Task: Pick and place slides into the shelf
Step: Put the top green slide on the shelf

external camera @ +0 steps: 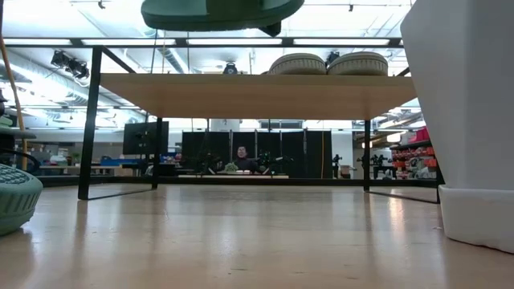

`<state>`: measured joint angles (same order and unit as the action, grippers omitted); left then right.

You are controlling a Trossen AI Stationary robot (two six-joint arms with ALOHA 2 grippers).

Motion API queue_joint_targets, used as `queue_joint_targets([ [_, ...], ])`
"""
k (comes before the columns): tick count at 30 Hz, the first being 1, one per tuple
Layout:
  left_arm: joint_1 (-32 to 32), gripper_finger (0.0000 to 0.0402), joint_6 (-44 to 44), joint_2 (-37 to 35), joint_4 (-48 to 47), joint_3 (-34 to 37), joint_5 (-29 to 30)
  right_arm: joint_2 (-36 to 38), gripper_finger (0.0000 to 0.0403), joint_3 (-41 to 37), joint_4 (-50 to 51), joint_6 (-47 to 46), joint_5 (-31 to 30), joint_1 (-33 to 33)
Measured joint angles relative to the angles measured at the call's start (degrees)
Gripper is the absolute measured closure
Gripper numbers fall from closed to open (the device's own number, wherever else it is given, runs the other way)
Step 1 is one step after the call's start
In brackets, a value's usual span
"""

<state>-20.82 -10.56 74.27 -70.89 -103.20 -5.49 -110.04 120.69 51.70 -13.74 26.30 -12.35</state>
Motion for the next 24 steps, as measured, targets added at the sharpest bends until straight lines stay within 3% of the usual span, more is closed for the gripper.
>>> queue_joint_targets([
  [5,0.0,0.0196,5.5,-5.3,9.2,0.0,10.6,0.5,0.0306,1.2,-1.4,-1.8,-9.1,-1.4],
  [11,0.0,0.0217,11.7,-9.2,13.4,0.0,18.2,4.7,0.0306,1.3,-4.9,-5.7,-22.7,-4.2],
  [24,0.1,0.0252,17.2,-9.8,11.0,3.5,22.8,15.0,0.0306,1.3,1.7,-5.4,-31.4,-3.9],
])
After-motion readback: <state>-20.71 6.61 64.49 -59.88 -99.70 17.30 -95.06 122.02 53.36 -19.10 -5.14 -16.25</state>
